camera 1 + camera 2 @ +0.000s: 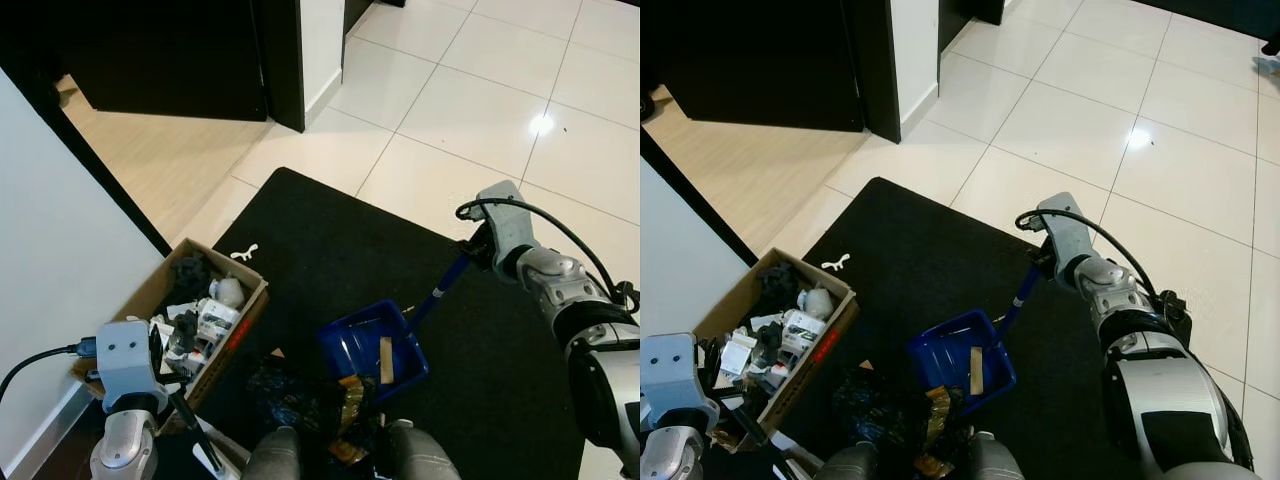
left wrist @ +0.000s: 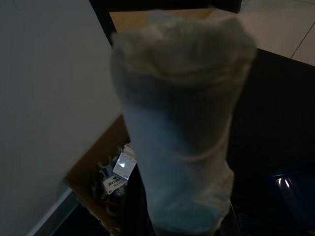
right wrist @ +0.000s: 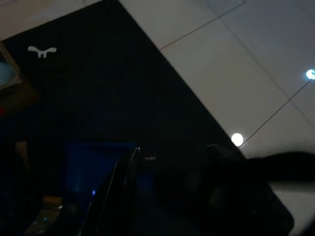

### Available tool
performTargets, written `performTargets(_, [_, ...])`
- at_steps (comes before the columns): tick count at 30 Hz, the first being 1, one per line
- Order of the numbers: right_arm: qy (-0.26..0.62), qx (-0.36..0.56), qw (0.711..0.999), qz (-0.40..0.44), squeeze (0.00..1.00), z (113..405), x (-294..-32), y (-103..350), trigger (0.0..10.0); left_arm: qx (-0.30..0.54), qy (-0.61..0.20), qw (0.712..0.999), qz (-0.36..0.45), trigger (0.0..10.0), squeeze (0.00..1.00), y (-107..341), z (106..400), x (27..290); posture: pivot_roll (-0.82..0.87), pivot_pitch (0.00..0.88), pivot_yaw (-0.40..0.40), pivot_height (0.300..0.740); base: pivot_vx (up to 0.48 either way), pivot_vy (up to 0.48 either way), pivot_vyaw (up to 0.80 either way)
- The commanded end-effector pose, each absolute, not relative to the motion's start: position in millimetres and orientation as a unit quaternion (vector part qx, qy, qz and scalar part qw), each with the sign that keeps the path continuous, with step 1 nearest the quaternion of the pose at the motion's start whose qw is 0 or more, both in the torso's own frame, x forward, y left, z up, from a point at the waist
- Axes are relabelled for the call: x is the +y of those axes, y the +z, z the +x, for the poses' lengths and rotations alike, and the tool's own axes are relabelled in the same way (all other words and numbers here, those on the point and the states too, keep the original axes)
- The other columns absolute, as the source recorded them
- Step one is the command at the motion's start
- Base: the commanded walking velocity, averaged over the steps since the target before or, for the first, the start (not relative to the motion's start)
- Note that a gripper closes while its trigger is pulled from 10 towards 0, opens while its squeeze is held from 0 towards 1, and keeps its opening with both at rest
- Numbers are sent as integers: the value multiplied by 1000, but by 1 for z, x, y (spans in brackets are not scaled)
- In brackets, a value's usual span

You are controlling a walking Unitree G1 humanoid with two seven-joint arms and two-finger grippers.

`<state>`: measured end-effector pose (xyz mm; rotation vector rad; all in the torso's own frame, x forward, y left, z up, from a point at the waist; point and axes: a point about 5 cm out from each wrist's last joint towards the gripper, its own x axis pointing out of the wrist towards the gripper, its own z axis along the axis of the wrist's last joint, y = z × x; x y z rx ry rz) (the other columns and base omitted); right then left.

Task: Sweep floor

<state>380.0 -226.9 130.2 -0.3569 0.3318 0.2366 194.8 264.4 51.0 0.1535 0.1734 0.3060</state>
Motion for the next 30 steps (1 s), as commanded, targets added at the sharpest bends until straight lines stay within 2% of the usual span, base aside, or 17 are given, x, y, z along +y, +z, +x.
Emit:
performTargets(1, [108,163,965,-177,0,379,-233,131,10000,160,170,969,84,10000,0,27,175,269,365,241,-48,740,0,0,0])
performTargets(14, [125,201,964,-123,0,372,-233,116,10000,165,171,968,79,10000,0,24,176,266,359,236,-53,740,0,0,0])
performTargets(15, [126,202,964,-119,0,372,-233,116,7373,165,171,968,79,10000,0,24,176,266,359,233,-53,740,0,0,0])
performTargets(17, [127,201,964,-117,0,372,-233,116,7373,165,171,968,79,10000,0,24,177,266,359,233,-53,740,0,0,0])
performTargets(18, [129,198,966,-104,0,372,-232,117,0,164,171,968,79,10000,0,25,178,265,359,229,-57,740,0,0,0])
performTargets(30, [148,177,970,-78,0,375,-227,123,0,161,177,968,71,10000,0,23,182,262,342,216,-78,740,0,0,0])
